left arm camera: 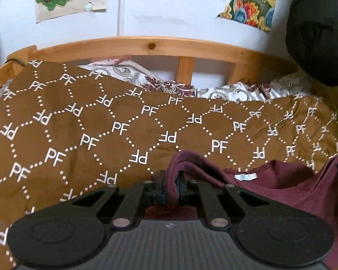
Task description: Fold small clothes
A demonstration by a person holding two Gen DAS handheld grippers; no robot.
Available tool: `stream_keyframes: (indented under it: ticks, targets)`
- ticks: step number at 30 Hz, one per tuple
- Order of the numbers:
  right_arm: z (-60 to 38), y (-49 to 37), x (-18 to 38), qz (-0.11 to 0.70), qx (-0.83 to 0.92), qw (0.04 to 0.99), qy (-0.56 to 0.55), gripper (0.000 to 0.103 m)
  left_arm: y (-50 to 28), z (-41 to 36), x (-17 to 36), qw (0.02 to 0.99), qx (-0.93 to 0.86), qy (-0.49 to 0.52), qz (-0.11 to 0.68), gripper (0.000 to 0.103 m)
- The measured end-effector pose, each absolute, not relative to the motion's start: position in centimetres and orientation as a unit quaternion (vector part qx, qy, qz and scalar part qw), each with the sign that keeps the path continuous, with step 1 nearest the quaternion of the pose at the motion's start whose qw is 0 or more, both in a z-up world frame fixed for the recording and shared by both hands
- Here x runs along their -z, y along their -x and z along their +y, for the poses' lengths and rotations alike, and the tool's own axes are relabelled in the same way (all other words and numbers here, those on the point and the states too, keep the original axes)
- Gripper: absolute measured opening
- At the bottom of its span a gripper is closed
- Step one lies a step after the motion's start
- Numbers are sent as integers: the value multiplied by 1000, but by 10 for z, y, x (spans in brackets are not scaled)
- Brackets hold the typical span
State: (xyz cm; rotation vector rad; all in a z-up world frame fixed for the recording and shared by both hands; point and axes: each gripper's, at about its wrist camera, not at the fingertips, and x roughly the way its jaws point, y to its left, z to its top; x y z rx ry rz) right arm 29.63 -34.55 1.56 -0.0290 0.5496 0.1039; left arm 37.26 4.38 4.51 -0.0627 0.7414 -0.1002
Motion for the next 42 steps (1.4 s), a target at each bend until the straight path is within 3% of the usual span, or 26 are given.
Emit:
stream_keyframes:
  ticks: [12, 22, 26, 28, 30, 32, 39, 42]
  targets:
    - [-346, -355, 27, 311, -47, 949, 13, 4, -418, 59, 0, 912, 61, 58, 401, 9]
    - [-350, -359, 32, 326, -49, 944, 14, 5, -432, 73, 13, 892, 53, 139, 426, 10]
    - [-351, -361, 34, 332, -47, 942, 14, 5, -431, 67, 13, 895, 55, 112, 427, 16]
    - [-352, -361, 34, 332, -44, 942, 10, 5, -429, 66, 11, 897, 53, 100, 426, 27]
    - [-352, -361, 35, 333, -41, 942, 11, 5, -427, 67, 8, 902, 46, 95, 418, 60]
    - [-352, -361, 34, 335, -41, 941, 12, 5, -423, 71, 3, 908, 34, 95, 406, 76]
    - [-352, -357, 22, 331, -44, 942, 30, 5, -398, 85, -9, 930, 16, 79, 357, 102]
    - [-352, -357, 22, 341, -44, 938, 38, 7, -385, 85, -9, 936, 6, 50, 347, 102]
